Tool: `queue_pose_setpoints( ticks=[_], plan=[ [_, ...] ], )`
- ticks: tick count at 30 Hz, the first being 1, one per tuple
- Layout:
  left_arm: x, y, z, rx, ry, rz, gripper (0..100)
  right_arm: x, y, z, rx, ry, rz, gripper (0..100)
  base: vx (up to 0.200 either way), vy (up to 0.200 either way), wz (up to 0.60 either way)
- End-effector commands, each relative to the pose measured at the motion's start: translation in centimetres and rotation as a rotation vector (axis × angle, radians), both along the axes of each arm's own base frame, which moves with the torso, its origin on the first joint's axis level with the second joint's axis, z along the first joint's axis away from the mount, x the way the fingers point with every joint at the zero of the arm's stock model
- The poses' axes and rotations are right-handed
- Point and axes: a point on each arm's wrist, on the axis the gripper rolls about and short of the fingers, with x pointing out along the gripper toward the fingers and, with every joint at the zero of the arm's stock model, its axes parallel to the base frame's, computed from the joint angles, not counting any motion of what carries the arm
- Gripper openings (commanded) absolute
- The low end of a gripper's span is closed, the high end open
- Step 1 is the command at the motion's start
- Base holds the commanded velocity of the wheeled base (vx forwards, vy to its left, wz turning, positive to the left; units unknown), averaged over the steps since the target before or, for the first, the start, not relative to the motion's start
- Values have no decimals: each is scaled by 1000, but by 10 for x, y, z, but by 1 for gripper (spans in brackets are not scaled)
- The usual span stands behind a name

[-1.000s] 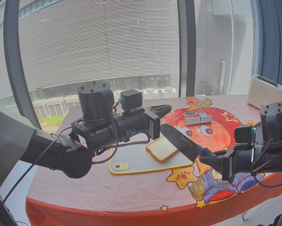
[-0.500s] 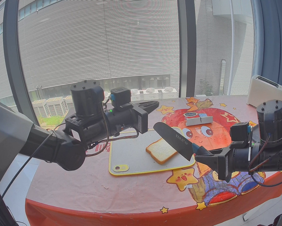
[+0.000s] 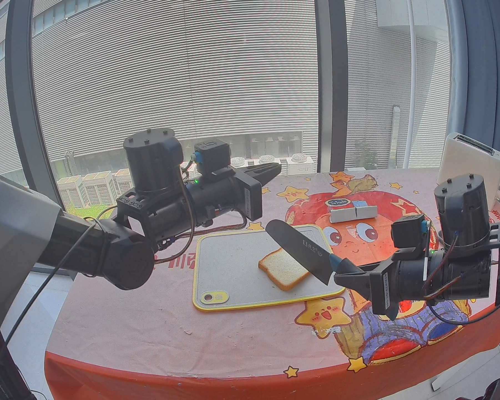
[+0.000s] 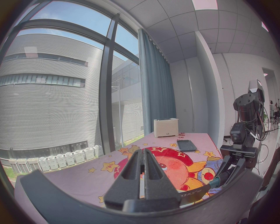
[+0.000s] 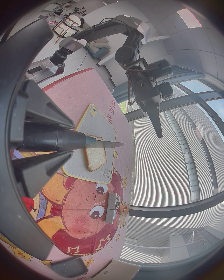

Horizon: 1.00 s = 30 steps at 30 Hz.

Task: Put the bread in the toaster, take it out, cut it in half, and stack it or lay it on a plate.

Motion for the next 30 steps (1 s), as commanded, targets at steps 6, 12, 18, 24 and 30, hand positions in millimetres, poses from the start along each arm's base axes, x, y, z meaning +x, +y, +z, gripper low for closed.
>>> queue_pose_setpoints(
  ticks=[6,12,18,24,30],
  plan=[
    [5,-19,-32,70,26,-27,0,4,2,-4,-9,9,-2,0,0,0,0],
    [6,-21,-43,86,48,-29,0,8,5,-8,-21,24,-2,0,0,0,0],
    [6,-25,-55,107,69,-37,0,8,6,-11,-27,31,-2,0,0,0,0],
    [1,-25,-63,163,43,-49,0,8,6,-11,-28,32,-2,0,0,0,0],
    [0,-24,-66,169,50,-50,0,8,6,-11,-27,31,-2,0,0,0,0]
  ],
)
